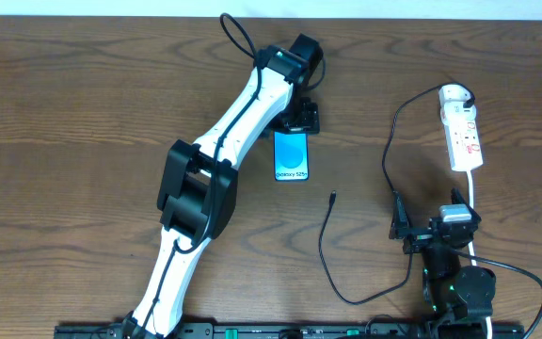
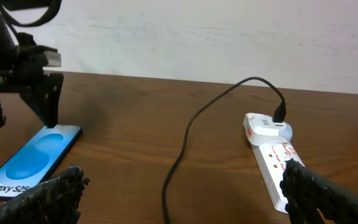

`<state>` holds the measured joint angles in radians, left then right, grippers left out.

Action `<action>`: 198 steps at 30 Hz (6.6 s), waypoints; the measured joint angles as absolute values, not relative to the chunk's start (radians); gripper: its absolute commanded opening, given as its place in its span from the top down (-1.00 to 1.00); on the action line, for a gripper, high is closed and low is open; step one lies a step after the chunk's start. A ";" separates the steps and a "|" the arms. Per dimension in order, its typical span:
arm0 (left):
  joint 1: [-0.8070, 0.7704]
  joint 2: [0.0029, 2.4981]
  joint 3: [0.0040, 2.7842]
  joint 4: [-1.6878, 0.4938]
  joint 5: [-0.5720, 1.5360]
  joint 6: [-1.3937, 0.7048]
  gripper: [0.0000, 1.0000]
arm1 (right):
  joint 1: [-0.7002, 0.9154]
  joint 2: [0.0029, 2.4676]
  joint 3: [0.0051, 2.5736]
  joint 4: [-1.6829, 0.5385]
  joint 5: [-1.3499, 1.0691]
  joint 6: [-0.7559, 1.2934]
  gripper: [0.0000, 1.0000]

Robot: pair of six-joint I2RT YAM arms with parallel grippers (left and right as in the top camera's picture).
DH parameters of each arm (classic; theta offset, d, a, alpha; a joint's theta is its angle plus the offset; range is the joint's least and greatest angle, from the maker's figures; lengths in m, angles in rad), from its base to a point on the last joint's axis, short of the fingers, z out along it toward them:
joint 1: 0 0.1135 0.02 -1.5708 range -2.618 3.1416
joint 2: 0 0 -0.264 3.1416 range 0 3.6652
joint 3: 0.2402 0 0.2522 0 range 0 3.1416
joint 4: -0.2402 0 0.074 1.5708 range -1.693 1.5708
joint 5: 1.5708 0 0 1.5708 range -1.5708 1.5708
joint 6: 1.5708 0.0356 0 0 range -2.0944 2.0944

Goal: Plug charger to phone and switch on socket
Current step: 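Move the left gripper forward over the blue phone, then lower the left gripper and grasp the phone's top edge, then lift the phone upright with the left gripper and hold it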

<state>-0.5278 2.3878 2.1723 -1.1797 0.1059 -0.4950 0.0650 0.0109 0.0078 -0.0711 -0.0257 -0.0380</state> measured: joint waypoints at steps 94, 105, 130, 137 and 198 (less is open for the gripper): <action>-0.583 2.449 2.069 -1.055 0.021 -0.534 -0.46 | 0.065 0.011 0.008 -0.071 -0.026 -0.038 -0.98; -0.583 2.449 2.070 -1.056 0.019 -0.535 -0.46 | 0.065 0.011 0.008 -0.071 -0.026 -0.038 -0.98; -0.579 2.378 2.068 -1.131 0.132 -0.535 -0.46 | 0.065 0.011 0.008 -0.071 -0.026 -0.038 -0.98; -0.558 2.335 2.068 -1.168 0.346 -0.536 -0.46 | 0.065 0.011 0.008 -0.071 -0.026 -0.038 -0.98; -0.147 2.335 2.068 -1.172 1.514 -0.663 -0.46 | 0.065 0.011 0.008 -0.071 -0.026 -0.038 -0.98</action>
<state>-0.1467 2.3352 2.0678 -1.1721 1.5135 -0.6628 0.0650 0.0109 0.0078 -0.0711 -0.0261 -0.0380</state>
